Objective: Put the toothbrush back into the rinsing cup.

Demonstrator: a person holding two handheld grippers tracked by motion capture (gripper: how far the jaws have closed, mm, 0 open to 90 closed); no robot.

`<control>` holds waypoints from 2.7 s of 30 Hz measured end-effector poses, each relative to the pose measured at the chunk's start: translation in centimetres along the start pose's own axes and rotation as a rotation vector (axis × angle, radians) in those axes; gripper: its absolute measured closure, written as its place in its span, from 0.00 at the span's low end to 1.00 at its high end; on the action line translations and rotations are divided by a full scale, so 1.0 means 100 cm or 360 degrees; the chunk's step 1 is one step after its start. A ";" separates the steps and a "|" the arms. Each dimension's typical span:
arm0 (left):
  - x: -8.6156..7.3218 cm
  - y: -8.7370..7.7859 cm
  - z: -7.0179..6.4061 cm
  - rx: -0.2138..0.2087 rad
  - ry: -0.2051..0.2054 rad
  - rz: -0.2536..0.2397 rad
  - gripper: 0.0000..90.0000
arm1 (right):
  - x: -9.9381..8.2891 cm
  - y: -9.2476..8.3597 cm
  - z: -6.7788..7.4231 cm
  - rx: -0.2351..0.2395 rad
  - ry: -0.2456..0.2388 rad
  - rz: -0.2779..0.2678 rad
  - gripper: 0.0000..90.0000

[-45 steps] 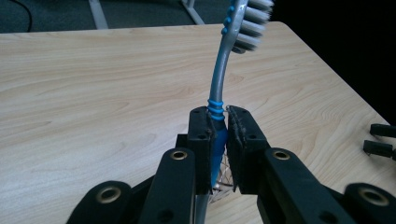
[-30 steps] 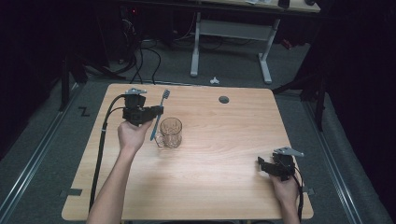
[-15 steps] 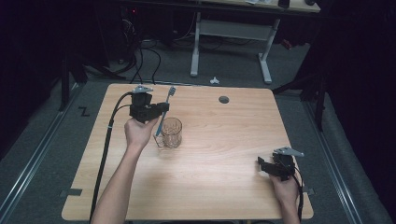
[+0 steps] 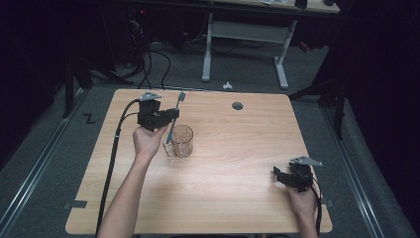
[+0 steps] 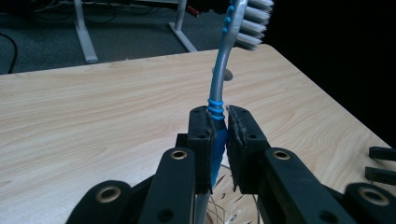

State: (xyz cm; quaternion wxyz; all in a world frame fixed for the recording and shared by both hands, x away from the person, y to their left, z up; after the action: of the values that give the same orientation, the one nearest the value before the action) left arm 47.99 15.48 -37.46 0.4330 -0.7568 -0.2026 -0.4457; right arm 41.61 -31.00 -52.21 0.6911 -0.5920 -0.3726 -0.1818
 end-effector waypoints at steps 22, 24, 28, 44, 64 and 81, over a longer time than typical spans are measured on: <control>-0.007 -0.004 -0.002 0.0027 0.0066 0.0064 0.88 | 0.000 0.000 0.000 0.0000 -0.0003 0.0000 0.34; -0.008 -0.005 -0.002 0.0031 0.0075 0.0069 0.88 | 0.000 0.000 0.000 0.0000 -0.0002 0.0000 0.34; -0.008 -0.006 -0.004 0.0035 0.0090 0.0075 0.88 | 0.000 0.000 0.000 0.0001 -0.0001 0.0000 0.34; -0.016 -0.015 0.000 0.0056 0.0090 0.0110 0.88 | 0.000 0.000 0.000 -0.0002 -0.0002 0.0000 0.34; -0.022 -0.020 -0.005 0.0083 0.0130 0.0128 0.88 | 0.000 0.000 0.000 -0.0002 -0.0002 0.0000 0.34; -0.035 -0.026 0.003 0.0072 0.0056 0.0130 0.88 | 0.000 0.000 0.000 -0.0004 -0.0006 0.0001 0.34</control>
State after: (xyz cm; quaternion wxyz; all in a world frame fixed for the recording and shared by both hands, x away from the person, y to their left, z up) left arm 44.54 17.42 -39.26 0.4715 -0.7465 -0.1740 -0.4361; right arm 41.62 -31.00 -52.22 0.6898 -0.5933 -0.3734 -0.1810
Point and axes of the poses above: each handheld gripper's, and its own axes: y roughly forward along the jaws, x roughly out of its top, z roughly to its left, the point moved 3 cm from there along y, roughly forward along the jaws, and after that the axes turned 3 degrees about y, right-handed, at the moved point
